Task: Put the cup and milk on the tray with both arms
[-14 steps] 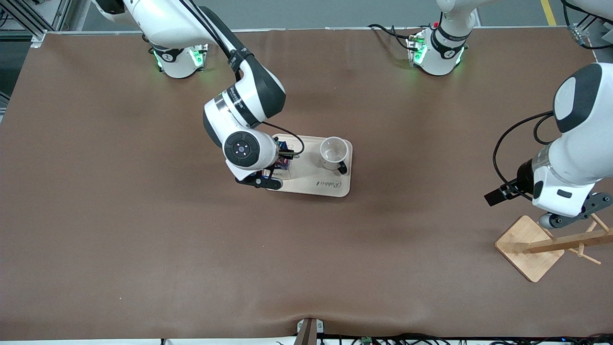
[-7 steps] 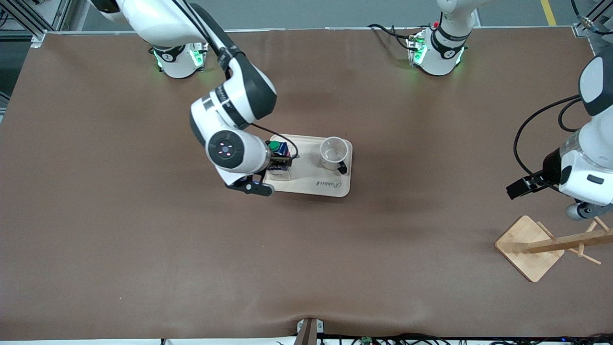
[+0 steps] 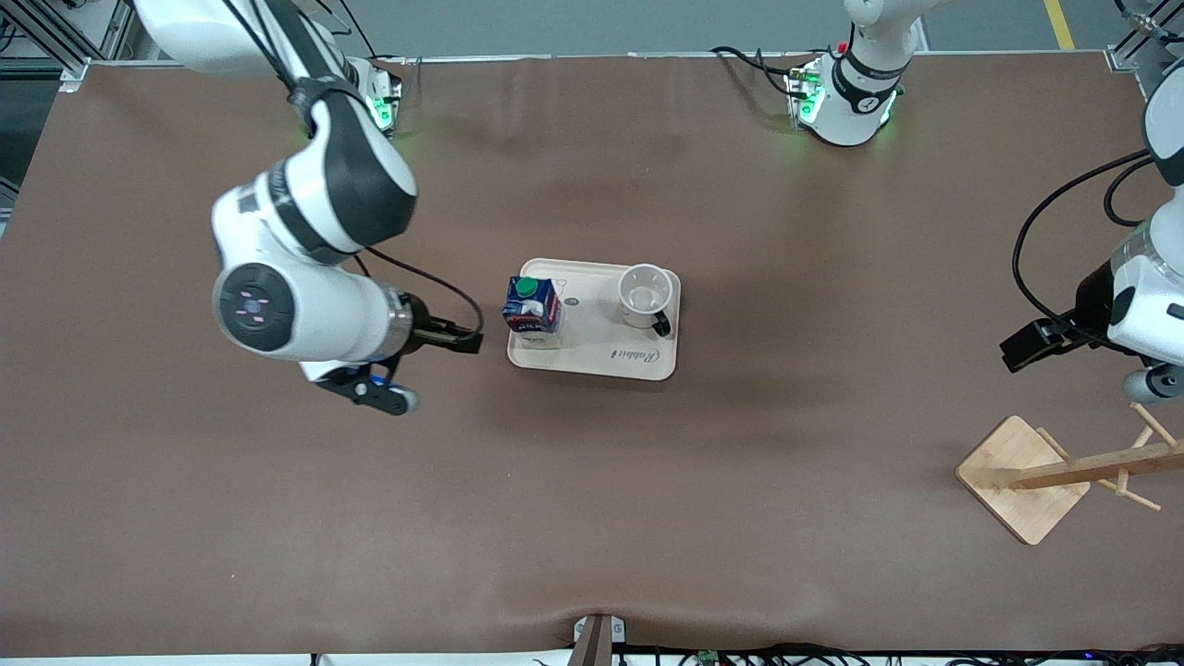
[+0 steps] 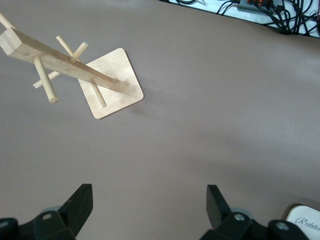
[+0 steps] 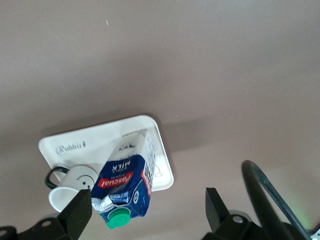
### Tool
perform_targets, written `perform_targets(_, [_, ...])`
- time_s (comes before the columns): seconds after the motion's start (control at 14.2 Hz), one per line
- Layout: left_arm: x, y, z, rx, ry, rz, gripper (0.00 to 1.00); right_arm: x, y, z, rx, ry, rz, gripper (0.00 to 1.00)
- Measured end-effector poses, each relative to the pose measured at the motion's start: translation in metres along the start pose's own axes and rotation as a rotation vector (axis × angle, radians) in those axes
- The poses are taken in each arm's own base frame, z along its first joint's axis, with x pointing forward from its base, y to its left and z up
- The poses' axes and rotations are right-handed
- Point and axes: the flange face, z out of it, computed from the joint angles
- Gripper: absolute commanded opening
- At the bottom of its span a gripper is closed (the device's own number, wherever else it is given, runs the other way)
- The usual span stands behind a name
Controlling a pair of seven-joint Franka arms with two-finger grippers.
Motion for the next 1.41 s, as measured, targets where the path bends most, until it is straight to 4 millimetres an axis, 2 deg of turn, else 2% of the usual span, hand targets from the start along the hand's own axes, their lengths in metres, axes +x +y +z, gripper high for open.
perform_targets(0.21, [-0.004,0.000,-0.008,0.006,0.005,0.002,1.00,0.000,0.024,-0.043,-0.022,0.096,0.021,1.00])
perform_targets(0.42, [-0.014,0.003,-0.026,0.003,0.013,0.005,1.00,0.001,0.049,-0.079,0.004,0.145,0.050,1.00])
perform_targets(0.64, [-0.033,0.011,-0.055,-0.044,0.018,0.046,1.00,0.021,0.089,-0.106,0.017,0.183,0.073,1.00])
perform_targets(0.85, [-0.057,0.019,-0.067,-0.050,0.011,0.052,1.00,0.025,0.122,-0.135,-0.012,0.231,-0.026,1.00])
perform_targets(0.99, [-0.070,0.017,-0.075,-0.069,0.006,0.056,1.00,0.019,0.154,-0.158,-0.014,0.235,-0.081,1.00])
perform_targets(1.2, [-0.089,0.014,-0.082,-0.068,0.007,0.083,1.00,0.003,0.210,-0.179,-0.029,0.226,-0.188,1.00])
perform_targets(1.41, [-0.099,0.004,-0.089,-0.089,0.006,0.112,1.00,0.000,0.288,-0.190,-0.036,0.218,-0.302,1.00])
